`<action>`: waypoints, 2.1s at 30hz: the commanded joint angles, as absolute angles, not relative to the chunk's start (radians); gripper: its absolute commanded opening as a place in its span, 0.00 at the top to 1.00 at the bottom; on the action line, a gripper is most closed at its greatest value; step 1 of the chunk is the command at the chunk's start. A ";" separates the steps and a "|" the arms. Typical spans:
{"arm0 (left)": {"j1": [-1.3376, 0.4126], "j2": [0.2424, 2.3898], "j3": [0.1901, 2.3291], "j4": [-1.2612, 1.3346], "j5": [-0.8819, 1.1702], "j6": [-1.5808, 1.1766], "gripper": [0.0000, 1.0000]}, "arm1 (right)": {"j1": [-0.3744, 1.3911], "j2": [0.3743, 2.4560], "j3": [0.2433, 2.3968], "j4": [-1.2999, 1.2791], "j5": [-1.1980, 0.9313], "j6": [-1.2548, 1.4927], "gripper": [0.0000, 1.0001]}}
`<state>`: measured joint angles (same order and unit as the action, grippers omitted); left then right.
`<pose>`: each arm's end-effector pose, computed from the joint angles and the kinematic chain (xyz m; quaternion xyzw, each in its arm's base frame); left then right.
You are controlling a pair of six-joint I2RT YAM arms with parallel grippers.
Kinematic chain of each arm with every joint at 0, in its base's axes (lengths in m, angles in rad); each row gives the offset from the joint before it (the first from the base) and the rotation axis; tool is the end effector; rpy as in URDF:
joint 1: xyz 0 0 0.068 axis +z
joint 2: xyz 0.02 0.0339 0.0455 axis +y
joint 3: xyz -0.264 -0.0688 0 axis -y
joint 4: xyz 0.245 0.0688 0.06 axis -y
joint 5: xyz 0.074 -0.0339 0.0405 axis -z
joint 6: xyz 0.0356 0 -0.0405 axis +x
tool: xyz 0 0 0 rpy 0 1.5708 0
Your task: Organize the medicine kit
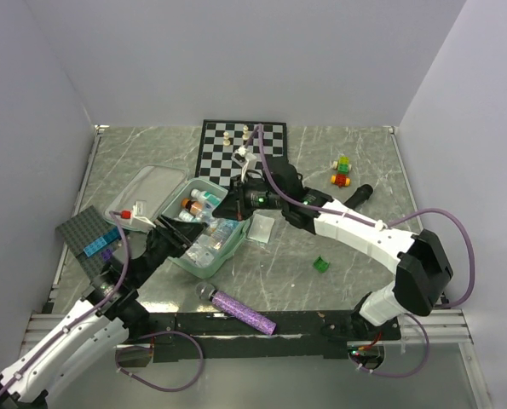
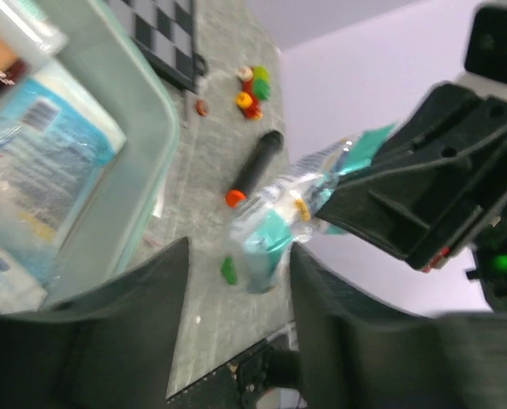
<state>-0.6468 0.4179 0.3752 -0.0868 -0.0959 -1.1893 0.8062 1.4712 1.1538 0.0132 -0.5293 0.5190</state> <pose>0.1094 -0.0784 0.2560 -0.2316 0.7146 -0.5017 0.4289 0.2260 0.2615 0.3254 -0.2645 0.7479 0.5176 0.3206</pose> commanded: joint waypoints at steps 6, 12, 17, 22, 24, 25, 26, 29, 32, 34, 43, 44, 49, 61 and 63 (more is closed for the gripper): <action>-0.647 0.290 0.586 -0.564 -0.446 -1.146 0.25 | 0.753 1.483 1.236 -0.126 -0.518 0.390 1.00; -0.647 0.252 0.611 -0.591 -0.505 -1.134 0.24 | 0.758 1.635 1.282 -0.137 -0.569 0.362 1.00; -0.647 0.259 0.600 -0.586 -0.505 -1.134 0.25 | 0.798 1.741 1.319 -0.159 -0.581 0.347 1.00; -0.647 0.255 0.595 -0.584 -0.512 -1.124 0.25 | 0.834 1.784 1.304 -0.147 -0.571 0.354 1.00; -0.647 0.249 0.589 -0.580 -0.512 -1.121 0.25 | 0.844 1.796 1.286 -0.126 -0.574 0.370 1.00; -0.649 0.247 0.588 -0.578 -0.512 -1.121 0.25 | 0.850 1.805 1.284 -0.126 -0.572 0.370 1.00; -0.647 0.247 0.586 -0.578 -0.514 -1.124 0.25 | 0.854 1.813 1.284 -0.127 -0.569 0.371 1.00; -0.647 0.249 0.581 -0.575 -0.512 -1.126 0.25 | 0.879 1.835 1.284 -0.126 -0.548 0.377 1.00; -0.649 0.249 0.583 -0.580 -0.517 -1.131 0.25 | 0.890 1.844 1.270 -0.106 -0.517 0.399 1.00; -0.649 0.245 0.583 -0.587 -0.518 -1.134 0.25 | 0.891 1.850 1.258 -0.095 -0.511 0.413 1.00; -0.647 0.230 0.572 -0.601 -0.526 -1.141 0.25 | 0.908 1.851 1.216 -0.120 -0.424 0.465 1.00; -0.647 0.229 0.571 -0.604 -0.526 -1.143 0.25 | 0.913 1.856 1.219 -0.133 -0.411 0.462 1.00; -0.647 0.227 0.568 -0.614 -0.529 -1.138 0.25 | 0.925 1.873 1.242 -0.202 -0.370 0.448 0.93; -0.647 0.210 0.552 -0.612 -0.529 -1.149 0.25 | 0.943 1.925 1.285 -0.218 -0.370 0.449 0.90; -0.647 0.209 0.554 -0.615 -0.529 -1.146 0.25 | 0.946 1.927 1.292 -0.233 -0.356 0.448 0.83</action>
